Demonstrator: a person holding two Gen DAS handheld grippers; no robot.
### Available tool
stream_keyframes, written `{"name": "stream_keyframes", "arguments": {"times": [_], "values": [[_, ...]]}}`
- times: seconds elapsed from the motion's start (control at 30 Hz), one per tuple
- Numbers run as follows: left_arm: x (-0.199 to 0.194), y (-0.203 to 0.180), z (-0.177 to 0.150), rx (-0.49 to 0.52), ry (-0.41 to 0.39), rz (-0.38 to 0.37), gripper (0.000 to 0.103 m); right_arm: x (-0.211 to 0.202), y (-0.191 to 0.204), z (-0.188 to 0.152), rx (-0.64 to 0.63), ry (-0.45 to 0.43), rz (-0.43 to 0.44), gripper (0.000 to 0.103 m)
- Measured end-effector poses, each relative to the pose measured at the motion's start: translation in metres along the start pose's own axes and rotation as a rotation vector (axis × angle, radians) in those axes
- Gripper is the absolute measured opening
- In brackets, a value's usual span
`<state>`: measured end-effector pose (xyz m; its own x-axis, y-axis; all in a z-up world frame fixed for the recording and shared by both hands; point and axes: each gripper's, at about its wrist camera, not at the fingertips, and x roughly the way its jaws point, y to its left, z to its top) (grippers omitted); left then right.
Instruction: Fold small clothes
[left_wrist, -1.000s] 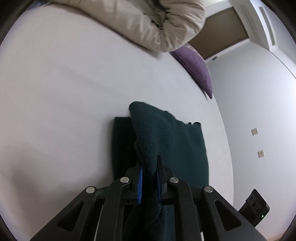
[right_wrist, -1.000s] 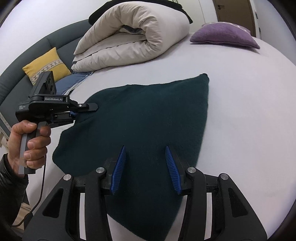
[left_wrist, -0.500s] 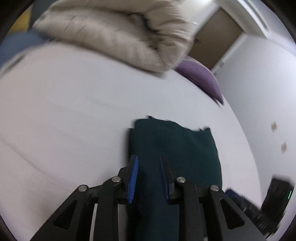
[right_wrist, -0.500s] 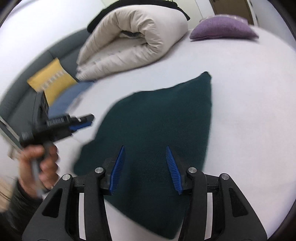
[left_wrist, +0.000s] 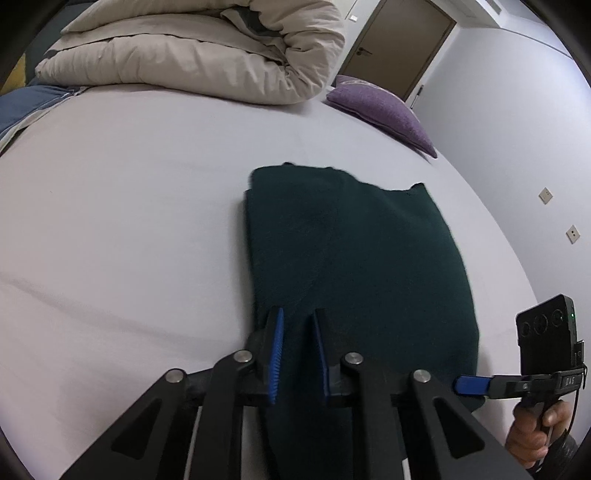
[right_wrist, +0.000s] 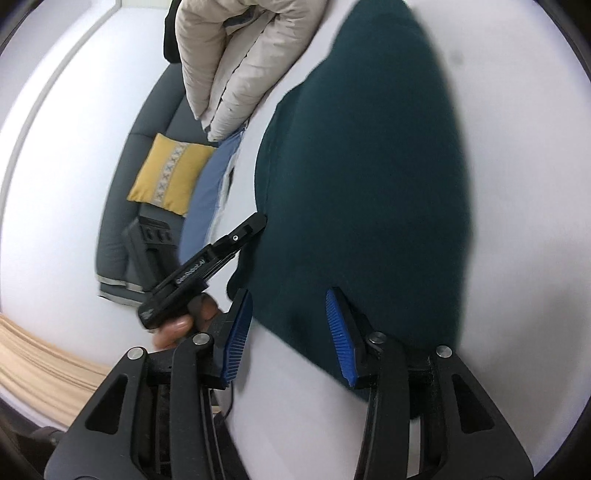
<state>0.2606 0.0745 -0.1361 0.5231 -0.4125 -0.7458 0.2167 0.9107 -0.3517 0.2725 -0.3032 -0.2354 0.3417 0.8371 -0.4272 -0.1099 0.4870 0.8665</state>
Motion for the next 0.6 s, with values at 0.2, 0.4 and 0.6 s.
{"name": "stream_keyframes", "arguments": {"times": [0.2, 0.4, 0.6], "values": [[-0.022, 0.010, -0.017, -0.012, -0.004, 0.027, 0.049, -0.015, -0.006, -0.021, -0.010, 0.029, -0.008, 0.040], [-0.057, -0.017, 0.022, 0.042, -0.129, 0.045, 0.047, -0.048, 0.034, 0.016, -0.108, -0.092, 0.014, 0.043], [-0.006, -0.063, 0.057, 0.197, -0.095, 0.080, 0.047, 0.003, 0.046, 0.104, -0.101, -0.088, -0.104, 0.043]]}}
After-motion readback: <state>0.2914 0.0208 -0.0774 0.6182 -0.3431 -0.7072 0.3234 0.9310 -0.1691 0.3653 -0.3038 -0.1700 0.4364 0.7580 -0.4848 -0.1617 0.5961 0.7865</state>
